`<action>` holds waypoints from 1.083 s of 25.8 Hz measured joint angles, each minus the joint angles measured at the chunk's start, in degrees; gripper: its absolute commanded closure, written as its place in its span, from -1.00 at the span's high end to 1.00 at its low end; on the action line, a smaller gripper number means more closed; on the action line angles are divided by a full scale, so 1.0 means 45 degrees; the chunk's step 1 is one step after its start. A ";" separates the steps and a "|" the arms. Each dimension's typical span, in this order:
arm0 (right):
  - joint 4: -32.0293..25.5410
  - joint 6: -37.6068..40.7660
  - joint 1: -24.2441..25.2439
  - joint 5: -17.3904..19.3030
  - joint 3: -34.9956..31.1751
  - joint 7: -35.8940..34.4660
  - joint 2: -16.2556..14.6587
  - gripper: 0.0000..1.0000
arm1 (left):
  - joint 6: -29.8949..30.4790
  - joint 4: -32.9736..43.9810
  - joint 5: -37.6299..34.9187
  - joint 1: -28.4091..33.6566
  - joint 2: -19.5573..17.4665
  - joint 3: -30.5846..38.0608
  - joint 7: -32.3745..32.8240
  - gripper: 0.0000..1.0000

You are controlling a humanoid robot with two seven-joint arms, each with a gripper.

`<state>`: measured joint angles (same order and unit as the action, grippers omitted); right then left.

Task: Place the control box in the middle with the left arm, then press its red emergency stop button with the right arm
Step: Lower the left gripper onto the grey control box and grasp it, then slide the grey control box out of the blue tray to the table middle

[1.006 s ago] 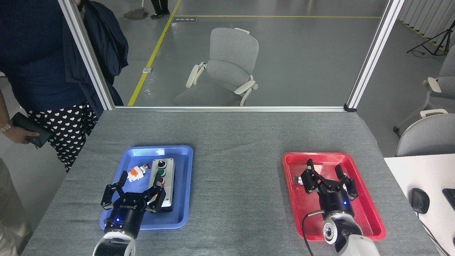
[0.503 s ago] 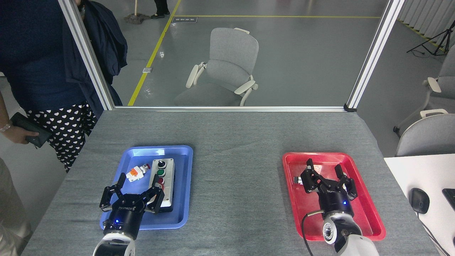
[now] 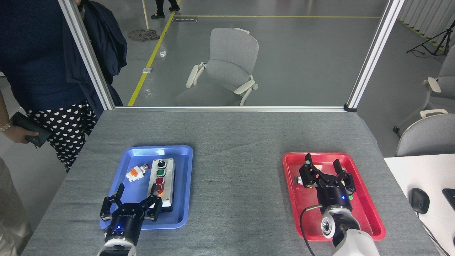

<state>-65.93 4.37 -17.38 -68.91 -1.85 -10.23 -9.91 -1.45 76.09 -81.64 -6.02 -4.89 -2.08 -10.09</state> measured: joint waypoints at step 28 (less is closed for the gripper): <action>0.0002 0.0044 -0.0444 0.0413 -0.0049 0.0003 -0.0081 0.99 | -0.1270 -0.2615 -0.0048 -0.0771 0.0381 -0.1734 -0.1085 0.91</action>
<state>-65.92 4.57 -19.38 -67.05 -2.07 -10.22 -10.27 -7.16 64.32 -81.86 -9.49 -3.18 -9.88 -14.97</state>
